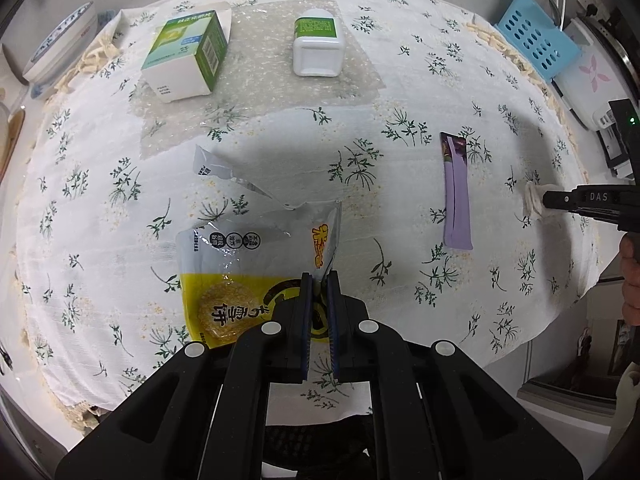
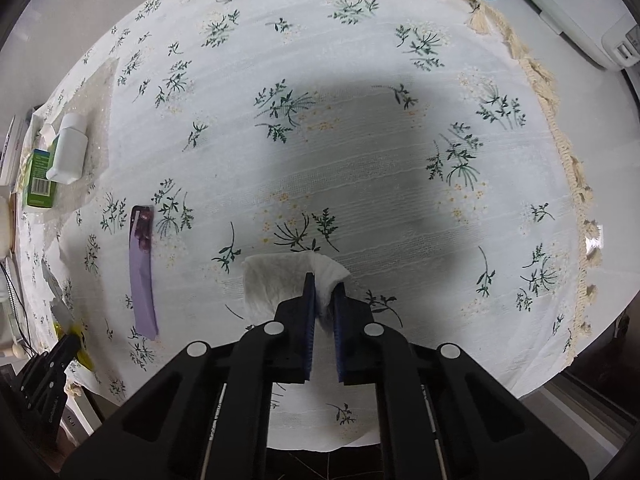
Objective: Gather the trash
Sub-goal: 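Lift the yellow bag and white tissue and carry them down to the bin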
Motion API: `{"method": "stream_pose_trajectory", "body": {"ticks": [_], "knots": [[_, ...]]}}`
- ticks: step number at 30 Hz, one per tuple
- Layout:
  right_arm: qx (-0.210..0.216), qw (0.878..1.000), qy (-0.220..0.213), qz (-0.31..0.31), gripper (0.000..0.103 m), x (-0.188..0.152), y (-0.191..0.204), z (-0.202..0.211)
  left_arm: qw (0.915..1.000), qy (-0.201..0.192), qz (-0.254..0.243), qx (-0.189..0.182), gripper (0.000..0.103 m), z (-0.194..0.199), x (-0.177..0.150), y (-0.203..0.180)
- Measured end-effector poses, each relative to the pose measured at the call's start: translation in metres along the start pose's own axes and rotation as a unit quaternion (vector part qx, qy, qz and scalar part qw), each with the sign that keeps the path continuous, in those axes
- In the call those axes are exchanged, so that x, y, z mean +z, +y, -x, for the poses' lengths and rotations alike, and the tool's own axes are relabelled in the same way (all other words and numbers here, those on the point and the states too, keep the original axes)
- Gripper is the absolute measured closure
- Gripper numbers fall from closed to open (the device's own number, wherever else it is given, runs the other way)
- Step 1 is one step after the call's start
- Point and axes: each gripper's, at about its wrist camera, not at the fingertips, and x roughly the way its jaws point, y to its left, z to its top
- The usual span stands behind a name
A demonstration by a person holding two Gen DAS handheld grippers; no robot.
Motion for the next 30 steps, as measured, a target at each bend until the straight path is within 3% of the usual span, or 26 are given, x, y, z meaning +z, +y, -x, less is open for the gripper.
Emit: {"method": "stream_pose_trajectory", "body": {"ticks": [11, 17, 30], "knots": [[0.013, 0.999, -0.038, 0.002, 0.096, -0.013, -0.006, 0.041, 0.9999, -0.011, 0.000, -0.002, 0.097, 0.016, -0.015, 0.006], [0.023, 0.998, -0.060, 0.003, 0.096, -0.046, -0.008, 0.057, 0.9998, -0.019, -0.007, -0.004, 0.097, 0.025, -0.024, 0.005], [0.040, 0.993, -0.104, 0.025, 0.096, -0.099, 0.027, 0.090, 0.9990, -0.043, -0.010, -0.006, 0.097, 0.054, -0.058, 0.008]]}}
